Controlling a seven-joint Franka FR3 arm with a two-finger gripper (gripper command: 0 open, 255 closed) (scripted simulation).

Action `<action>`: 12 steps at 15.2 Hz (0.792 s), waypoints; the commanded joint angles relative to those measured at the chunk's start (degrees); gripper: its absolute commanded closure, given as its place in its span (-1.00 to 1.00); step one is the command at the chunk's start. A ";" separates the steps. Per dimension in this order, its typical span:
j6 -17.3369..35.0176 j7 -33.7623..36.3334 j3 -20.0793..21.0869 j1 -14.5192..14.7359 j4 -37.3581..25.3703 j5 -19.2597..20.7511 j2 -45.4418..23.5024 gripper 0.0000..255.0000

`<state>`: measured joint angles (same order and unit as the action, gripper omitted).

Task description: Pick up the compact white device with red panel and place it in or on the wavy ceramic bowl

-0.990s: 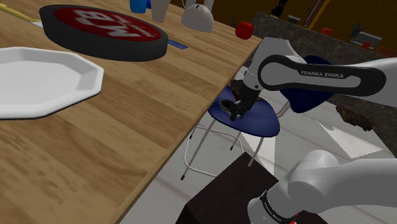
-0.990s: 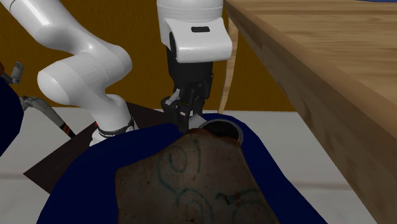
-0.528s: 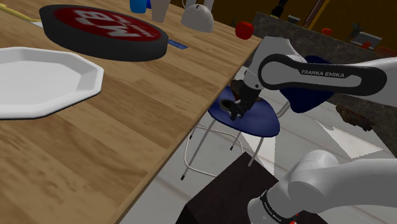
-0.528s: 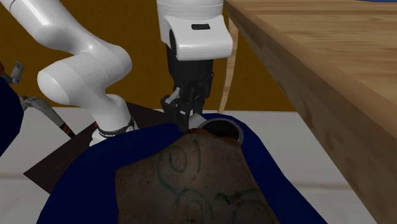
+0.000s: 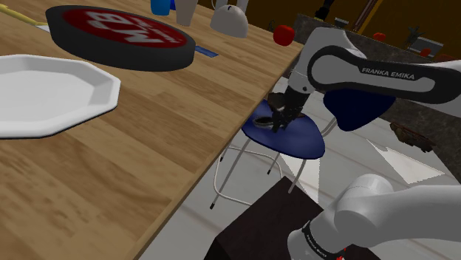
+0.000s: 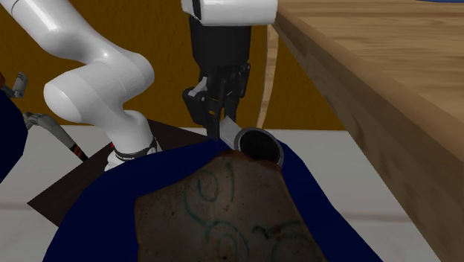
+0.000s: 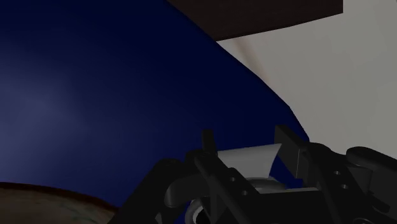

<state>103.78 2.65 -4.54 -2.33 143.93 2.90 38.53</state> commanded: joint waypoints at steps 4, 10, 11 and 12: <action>-4.11 0.07 0.25 0.12 -4.02 -0.21 0.08 1.00; -8.63 0.03 0.41 0.20 -8.85 -0.36 -0.23 1.00; -9.38 0.02 0.43 0.21 -9.68 -0.38 -0.33 1.00; -10.11 0.01 0.45 0.22 -10.53 -0.41 -0.43 1.00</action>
<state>94.41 2.69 -4.09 -2.13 134.58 2.53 38.54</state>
